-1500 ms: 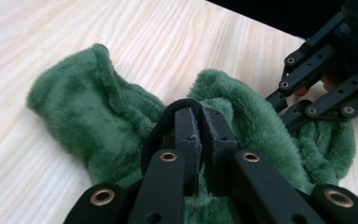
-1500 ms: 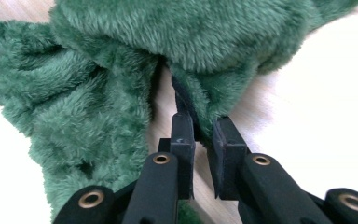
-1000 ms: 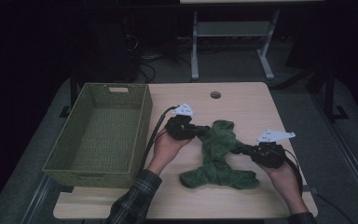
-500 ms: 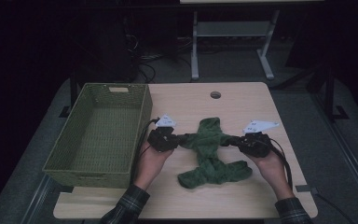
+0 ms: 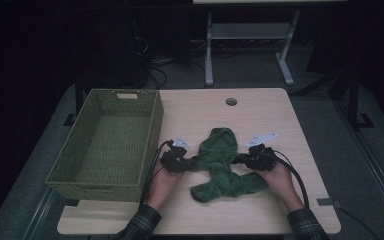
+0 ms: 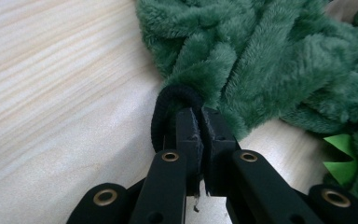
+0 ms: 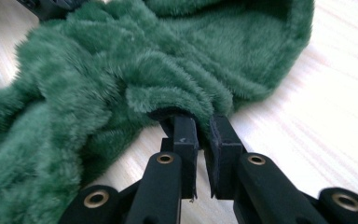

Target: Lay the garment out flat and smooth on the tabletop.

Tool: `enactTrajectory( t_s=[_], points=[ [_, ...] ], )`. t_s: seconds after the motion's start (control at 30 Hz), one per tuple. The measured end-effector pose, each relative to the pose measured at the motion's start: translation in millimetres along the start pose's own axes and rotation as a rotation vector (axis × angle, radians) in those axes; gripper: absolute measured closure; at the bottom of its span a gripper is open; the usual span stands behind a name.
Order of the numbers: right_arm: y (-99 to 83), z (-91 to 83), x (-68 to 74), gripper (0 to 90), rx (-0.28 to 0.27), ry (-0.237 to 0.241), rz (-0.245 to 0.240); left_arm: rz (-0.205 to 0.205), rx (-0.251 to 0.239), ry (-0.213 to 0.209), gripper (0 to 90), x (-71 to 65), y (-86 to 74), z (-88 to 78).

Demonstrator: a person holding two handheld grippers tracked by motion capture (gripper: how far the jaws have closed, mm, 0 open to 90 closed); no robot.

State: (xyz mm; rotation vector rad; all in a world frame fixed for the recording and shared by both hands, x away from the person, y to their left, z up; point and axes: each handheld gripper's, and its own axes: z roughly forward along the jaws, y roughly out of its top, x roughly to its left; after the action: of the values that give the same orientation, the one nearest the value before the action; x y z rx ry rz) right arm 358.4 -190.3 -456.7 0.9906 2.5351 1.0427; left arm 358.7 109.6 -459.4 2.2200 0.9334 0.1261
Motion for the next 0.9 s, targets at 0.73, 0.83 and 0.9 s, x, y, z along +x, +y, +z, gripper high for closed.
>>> enactTrajectory(
  t_s=[0.73,0.83,0.9],
  points=[
    [36.0,-13.3,-42.5,62.1,-0.114,-0.060,0.119,0.057,-0.145,0.027,52.2,20.7,68.7,0.7],
    [41.3,2.3,-53.1,60.6,-0.086,-0.049,0.153,0.056,-0.150,0.005,50.7,23.8,73.9,10.0],
    [41.4,10.5,-56.5,60.1,-0.073,-0.042,0.164,0.053,-0.140,-0.011,49.3,24.3,75.9,15.5]
  ],
)
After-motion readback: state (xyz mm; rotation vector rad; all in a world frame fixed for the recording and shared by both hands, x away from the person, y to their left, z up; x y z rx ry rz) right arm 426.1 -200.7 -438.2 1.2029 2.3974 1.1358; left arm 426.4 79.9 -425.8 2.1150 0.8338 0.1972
